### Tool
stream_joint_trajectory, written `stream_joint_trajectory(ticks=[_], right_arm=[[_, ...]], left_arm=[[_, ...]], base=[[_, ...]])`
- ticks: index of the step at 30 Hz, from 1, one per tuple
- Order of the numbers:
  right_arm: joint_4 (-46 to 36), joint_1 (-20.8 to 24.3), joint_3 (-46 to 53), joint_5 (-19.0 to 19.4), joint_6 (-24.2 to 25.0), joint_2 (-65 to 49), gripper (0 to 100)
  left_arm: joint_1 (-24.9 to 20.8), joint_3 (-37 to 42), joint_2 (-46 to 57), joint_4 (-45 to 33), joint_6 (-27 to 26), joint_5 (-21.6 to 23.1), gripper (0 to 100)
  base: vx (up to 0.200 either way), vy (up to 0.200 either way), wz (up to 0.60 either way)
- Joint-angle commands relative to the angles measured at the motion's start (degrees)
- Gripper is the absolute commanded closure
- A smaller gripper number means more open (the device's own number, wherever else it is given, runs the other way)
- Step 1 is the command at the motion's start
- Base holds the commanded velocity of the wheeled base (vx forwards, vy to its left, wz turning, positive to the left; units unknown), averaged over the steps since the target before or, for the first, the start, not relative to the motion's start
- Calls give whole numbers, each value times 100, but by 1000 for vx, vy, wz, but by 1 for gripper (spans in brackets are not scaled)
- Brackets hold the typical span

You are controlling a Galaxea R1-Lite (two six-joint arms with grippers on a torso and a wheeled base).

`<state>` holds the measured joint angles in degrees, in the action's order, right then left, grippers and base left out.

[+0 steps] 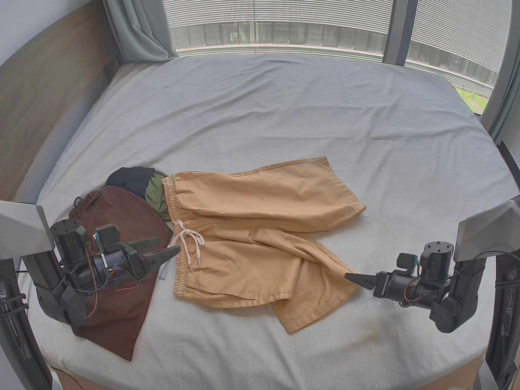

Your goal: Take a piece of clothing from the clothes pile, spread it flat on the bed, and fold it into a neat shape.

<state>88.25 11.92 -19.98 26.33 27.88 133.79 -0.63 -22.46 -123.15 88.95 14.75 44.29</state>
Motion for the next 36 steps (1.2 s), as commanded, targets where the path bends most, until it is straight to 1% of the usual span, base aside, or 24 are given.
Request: stream_joint_trajectory(ticks=[1, 3, 5, 7, 8, 9, 13, 21, 25, 30, 31, 36], right_arm=[[-1, -120, -103, 4, 33, 305, 0], [-1, -120, -103, 4, 60, 349, 0], [-1, -76, -138, 12, 192, 411, 0], [-1, -58, -226, 12, 446, 411, 0], [-1, -50, -234, 12, 490, 411, 0], [-1, -32, -287, 12, 754, 402, 0], [-1, 21, -375, 12, 1185, 402, 0], [-1, 21, -524, -5, 1246, 411, 0], [-1, 29, -612, -155, 1325, 428, 0], [-1, 56, -621, -181, 1352, 455, 0], [-1, 56, -630, -216, 1352, 455, 100], [-1, 56, -630, -251, 1343, 446, 100]], left_arm=[[-7, -4, -7, -1, 2, 1, 0], [2, -4, -7, -1, 2, 1, 0], [2, -4, -7, -1, 2, 10, 0], [2, -4, -7, -1, 2, 1, 0], [2, -13, -7, -1, 2, 1, 0], [2, -4, -7, -1, 2, 1, 0], [2, -13, -16, -1, 2, 1, 0], [-7, -13, -7, -1, 2, 1, 0], [-7, -22, -16, -1, 2, 1, 0], [-7, -13, -16, -1, 2, 1, 0], [-7, -13, -16, -1, 2, 1, 0], [-7, -13, -16, -1, 2, 1, 0]], base=[[0, 0, 0], [0, 0, 0], [0, 0, 0], [0, 0, 0], [0, 0, 0], [0, 0, 0], [0, 0, 0], [0, 0, 0], [0, 0, 0], [0, 0, 0], [0, 0, 0], [0, 0, 0]])
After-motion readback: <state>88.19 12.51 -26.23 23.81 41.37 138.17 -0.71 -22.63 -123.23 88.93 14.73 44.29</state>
